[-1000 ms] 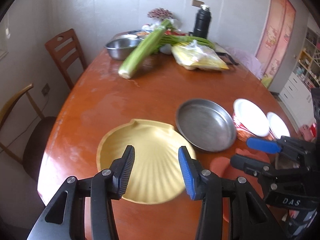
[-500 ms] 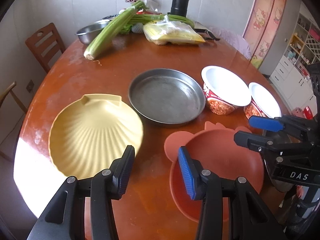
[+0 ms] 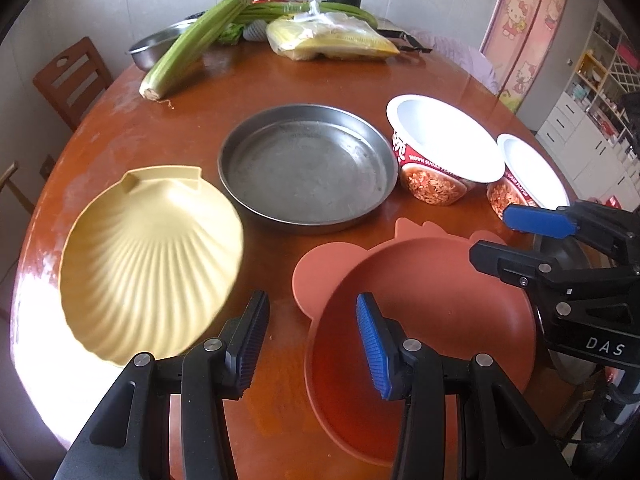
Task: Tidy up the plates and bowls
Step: 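Grasp the rim of the orange bear-eared bowl with the left tool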
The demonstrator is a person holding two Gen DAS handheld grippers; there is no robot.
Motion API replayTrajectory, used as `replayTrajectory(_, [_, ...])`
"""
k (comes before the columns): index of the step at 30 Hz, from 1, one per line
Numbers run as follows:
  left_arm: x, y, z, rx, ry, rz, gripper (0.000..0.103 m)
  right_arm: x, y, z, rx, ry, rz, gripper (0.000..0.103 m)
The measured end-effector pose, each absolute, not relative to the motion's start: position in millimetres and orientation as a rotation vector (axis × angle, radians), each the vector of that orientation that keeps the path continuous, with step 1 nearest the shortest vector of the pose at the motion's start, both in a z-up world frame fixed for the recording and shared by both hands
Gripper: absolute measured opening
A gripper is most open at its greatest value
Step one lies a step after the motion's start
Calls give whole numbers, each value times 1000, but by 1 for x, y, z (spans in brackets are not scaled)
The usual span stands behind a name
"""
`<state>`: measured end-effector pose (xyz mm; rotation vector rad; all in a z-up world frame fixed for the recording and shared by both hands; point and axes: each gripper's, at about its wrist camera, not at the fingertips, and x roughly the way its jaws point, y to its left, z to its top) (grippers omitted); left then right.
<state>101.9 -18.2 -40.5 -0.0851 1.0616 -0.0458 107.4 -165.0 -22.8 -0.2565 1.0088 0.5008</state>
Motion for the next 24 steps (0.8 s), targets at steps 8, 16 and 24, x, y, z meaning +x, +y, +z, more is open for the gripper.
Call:
replayTrajectory(8, [106, -19, -48, -88, 1077, -29, 48, 112, -154, -37, -340, 1069, 505, 54])
replayTrajectory(16, [97, -6, -51, -89, 1089, 11, 48, 106, -130, -40, -374, 1079, 548, 55])
replayTrajectory(24, [81, 15, -52, -125, 1087, 45, 48, 101, -106, -42, -383, 1068, 597, 57])
